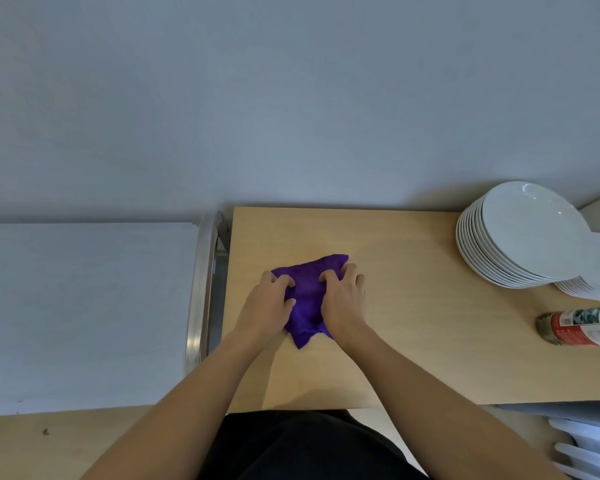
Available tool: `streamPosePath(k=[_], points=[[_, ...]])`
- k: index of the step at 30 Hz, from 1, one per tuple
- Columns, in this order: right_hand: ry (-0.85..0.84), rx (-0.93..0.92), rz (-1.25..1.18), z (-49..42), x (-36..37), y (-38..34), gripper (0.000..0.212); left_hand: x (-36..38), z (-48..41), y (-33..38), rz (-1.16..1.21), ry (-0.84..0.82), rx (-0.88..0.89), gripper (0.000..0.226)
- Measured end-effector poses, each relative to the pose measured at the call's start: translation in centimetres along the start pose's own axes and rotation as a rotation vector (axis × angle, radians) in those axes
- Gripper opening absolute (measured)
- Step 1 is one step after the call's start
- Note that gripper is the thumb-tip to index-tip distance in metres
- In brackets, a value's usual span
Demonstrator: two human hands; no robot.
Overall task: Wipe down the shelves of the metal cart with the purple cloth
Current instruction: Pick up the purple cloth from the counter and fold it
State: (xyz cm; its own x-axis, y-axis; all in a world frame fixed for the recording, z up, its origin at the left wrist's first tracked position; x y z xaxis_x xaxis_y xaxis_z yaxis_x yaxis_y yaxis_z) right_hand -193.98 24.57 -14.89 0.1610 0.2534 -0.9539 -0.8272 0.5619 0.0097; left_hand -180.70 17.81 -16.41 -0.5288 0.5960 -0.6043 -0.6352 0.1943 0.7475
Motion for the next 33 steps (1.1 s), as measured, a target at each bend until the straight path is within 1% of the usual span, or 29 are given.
streamPosePath(k=[3,6,7,10,11,12,13,15,18,20,21,24,26,29,33], points=[[0.099,0.021,0.058,0.7,0.0,0.0,0.03,0.6,0.8,-0.9,-0.001,-0.041,-0.002,0.035],[0.208,-0.092,0.059,1.5,-0.4,-1.7,0.029,-0.5,1.2,-1.9,-0.036,0.025,-0.022,0.035],[0.173,-0.119,0.052,1.6,0.1,-2.1,0.036,-1.0,1.3,-2.1,-0.053,0.047,-0.034,0.034],[-0.024,-0.128,0.127,1.5,2.7,-2.8,0.072,-1.8,1.6,-2.0,-0.109,0.083,-0.043,0.027],[-0.04,-0.118,0.167,1.3,3.0,-2.8,0.078,-1.9,1.6,-2.0,-0.126,0.077,-0.046,0.025],[-0.029,-0.109,0.193,1.0,3.0,-2.8,0.079,-1.8,1.8,-2.1,-0.142,0.062,-0.051,0.024],[0.0,-0.108,0.205,0.6,2.6,-3.0,0.076,-1.8,1.9,-2.1,-0.152,0.049,-0.056,0.023],[0.063,-0.143,0.228,0.2,2.0,-3.7,0.06,-2.0,2.3,-2.2,-0.168,0.033,-0.066,0.024],[0.09,-0.228,0.283,0.1,2.1,-5.5,0.043,-2.4,3.2,-2.7,-0.176,0.016,-0.088,0.027],[0.085,-0.274,0.219,0.2,2.1,-6.2,0.039,-3.0,3.9,-3.0,-0.175,0.033,-0.106,0.028],[0.073,-0.316,0.14,0.4,1.9,-6.5,0.038,-3.4,4.4,-3.0,-0.166,0.057,-0.112,0.029],[0.033,-0.473,-0.22,1.6,-0.1,-7.9,0.034,-5.1,6.4,-2.8,-0.075,0.145,-0.104,0.027],[0.034,-0.564,-0.357,2.8,-2.2,-9.4,0.033,-6.3,8.4,-2.7,0.007,0.21,-0.097,0.023],[0.048,-0.694,-0.442,5.0,-4.4,-12.8,0.032,-8.4,12.4,-3.5,0.02,0.325,-0.162,0.019],[0.042,-0.835,-0.468,8.5,-4.7,-18.3,0.031,-11.0,19.2,-7.1,0.024,0.43,-0.323,0.016]])
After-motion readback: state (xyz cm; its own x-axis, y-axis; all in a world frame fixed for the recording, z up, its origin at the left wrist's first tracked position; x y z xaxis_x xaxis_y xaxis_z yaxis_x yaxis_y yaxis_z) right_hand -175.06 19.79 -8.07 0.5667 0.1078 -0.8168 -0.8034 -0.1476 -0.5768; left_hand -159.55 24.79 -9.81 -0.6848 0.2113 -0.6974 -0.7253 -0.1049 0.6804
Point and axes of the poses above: each hand's wrist, its own z-axis away from the middle knuckle, its own x-axis out of the palm, y = z × x, the point moved 10 cm from there along -z, towards the middle knuckle, and after that the axes turned 15 degrees about z, right-handed, at the moved point
